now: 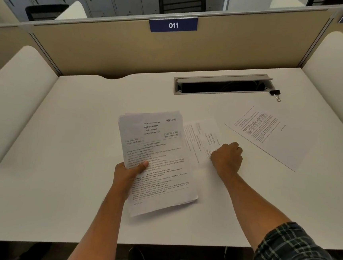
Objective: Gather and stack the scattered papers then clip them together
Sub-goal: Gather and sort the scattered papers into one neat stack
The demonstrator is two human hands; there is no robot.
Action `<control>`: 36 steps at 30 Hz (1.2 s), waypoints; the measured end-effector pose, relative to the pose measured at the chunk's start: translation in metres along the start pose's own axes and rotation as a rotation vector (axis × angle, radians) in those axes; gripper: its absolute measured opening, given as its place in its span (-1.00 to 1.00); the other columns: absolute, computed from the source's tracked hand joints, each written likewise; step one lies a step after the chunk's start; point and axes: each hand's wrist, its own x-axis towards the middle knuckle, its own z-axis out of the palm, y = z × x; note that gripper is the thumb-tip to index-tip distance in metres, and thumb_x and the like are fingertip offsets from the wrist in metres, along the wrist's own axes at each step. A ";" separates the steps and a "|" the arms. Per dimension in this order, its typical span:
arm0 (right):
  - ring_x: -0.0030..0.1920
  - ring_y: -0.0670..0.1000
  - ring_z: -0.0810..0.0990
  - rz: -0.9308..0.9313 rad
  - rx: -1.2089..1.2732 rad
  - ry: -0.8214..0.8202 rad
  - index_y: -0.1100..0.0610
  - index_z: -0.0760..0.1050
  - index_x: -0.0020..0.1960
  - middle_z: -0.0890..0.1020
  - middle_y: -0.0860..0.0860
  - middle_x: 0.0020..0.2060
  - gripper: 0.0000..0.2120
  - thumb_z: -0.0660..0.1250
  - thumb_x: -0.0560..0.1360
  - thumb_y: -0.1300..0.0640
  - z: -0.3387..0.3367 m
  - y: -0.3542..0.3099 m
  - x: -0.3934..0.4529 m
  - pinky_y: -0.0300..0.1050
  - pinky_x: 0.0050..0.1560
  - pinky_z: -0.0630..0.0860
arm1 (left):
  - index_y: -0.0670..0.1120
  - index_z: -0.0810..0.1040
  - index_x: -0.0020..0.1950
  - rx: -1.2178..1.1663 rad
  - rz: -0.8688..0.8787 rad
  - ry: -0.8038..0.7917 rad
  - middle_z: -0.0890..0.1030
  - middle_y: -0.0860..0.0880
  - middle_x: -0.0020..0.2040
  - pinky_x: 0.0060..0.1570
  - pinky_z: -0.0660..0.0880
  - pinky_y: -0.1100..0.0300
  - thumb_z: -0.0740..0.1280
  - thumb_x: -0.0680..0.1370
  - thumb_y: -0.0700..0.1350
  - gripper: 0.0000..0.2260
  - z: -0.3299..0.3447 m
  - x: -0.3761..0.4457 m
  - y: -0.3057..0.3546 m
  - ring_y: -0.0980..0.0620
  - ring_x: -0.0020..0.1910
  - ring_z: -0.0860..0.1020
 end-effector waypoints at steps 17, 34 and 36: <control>0.22 0.16 0.61 0.116 0.247 -0.202 0.07 0.59 0.21 0.66 0.06 0.18 -0.64 0.49 0.42 0.10 -0.011 0.010 0.015 -0.02 0.19 0.55 | -0.15 0.64 0.20 -0.003 -0.019 -0.009 0.77 -0.11 0.03 -0.08 0.70 -0.17 0.62 0.41 -0.11 -0.59 0.005 0.005 0.005 -0.18 -0.06 0.76; -0.19 0.05 0.76 -0.434 1.412 0.031 0.06 0.76 -0.11 0.77 -0.01 -0.20 -0.90 0.63 0.39 0.11 -0.182 0.007 0.007 -0.11 -0.22 0.66 | -0.08 0.66 0.13 -0.080 0.049 0.021 0.78 0.01 -0.05 -0.26 0.70 0.05 0.59 0.46 -0.16 -0.72 0.019 0.029 0.029 -0.08 -0.12 0.77; -0.17 0.00 0.75 -0.604 1.439 -0.086 0.06 0.76 -0.10 0.77 -0.04 -0.19 -0.93 0.59 0.42 0.13 -0.204 0.008 0.003 -0.17 -0.21 0.65 | -0.05 0.66 0.11 -0.079 0.054 0.033 0.78 0.04 -0.06 -0.25 0.71 0.05 0.58 0.47 -0.16 -0.75 0.019 0.032 0.031 -0.05 -0.13 0.77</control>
